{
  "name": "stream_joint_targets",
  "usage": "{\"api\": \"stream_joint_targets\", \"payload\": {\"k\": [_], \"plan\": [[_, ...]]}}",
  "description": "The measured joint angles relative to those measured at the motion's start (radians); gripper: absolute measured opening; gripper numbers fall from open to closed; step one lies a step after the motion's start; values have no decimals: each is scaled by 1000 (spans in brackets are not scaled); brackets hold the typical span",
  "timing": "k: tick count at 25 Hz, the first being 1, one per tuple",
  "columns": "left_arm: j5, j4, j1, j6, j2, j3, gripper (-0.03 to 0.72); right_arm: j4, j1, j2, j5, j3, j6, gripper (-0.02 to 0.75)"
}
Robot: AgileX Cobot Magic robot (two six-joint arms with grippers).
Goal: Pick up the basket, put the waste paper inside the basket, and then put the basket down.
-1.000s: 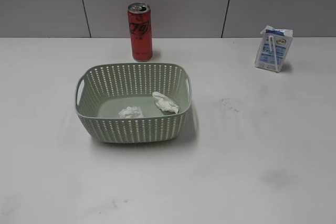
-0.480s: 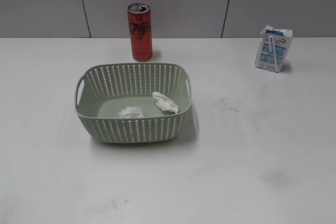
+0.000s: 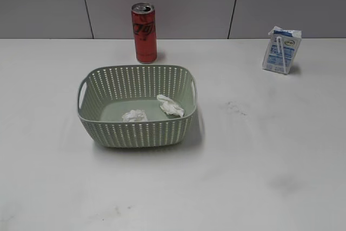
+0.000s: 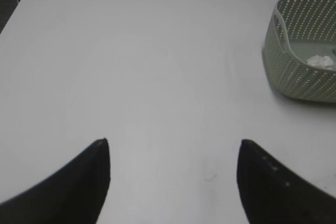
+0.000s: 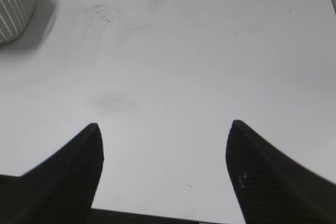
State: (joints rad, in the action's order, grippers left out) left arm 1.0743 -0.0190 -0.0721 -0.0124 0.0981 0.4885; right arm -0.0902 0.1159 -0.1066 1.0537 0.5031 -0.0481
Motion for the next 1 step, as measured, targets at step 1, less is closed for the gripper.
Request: {"api": "stream_joint_targets", "payload": {"k": [1], "plan": [[0, 0, 0, 0, 0, 0, 573, 0, 0, 0, 0, 0, 0, 551]]}}
